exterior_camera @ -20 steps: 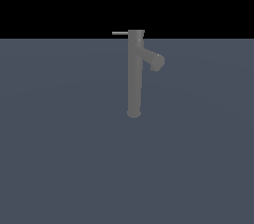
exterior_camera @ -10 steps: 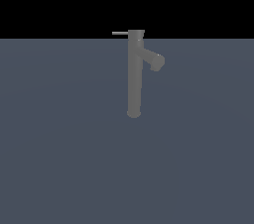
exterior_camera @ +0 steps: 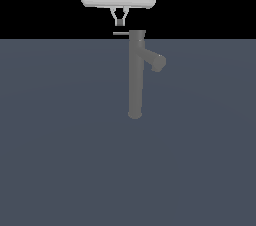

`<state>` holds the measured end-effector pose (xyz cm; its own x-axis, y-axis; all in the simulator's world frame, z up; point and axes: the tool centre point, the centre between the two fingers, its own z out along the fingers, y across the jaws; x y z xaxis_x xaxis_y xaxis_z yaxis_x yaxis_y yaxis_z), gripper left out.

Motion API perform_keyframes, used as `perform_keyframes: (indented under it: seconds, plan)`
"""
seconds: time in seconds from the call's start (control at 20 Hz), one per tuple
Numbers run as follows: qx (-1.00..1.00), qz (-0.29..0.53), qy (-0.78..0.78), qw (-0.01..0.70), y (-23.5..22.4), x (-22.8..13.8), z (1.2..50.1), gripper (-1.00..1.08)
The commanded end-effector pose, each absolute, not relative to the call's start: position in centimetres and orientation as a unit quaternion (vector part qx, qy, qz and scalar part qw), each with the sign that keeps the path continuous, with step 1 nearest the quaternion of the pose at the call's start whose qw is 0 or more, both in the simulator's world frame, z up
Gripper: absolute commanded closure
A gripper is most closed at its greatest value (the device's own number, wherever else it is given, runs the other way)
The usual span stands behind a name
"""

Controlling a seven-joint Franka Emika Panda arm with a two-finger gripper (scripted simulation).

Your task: Turn on the faucet by rotating a designated handle.

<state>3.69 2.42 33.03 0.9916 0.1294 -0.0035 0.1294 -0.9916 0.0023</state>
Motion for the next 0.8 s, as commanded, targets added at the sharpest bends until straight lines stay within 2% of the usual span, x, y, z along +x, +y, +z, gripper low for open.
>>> perform_keyframes:
  seconds: [0.0,0.35,0.75]
  plan:
    - [0.998,-0.001,0.067,0.001,2.5,4.6,31.9,1.08]
    - [0.998,0.000,0.069,0.000,2.6,5.9,30.2,1.08]
    - [0.998,0.000,0.069,0.000,2.7,5.3,30.1,1.08]
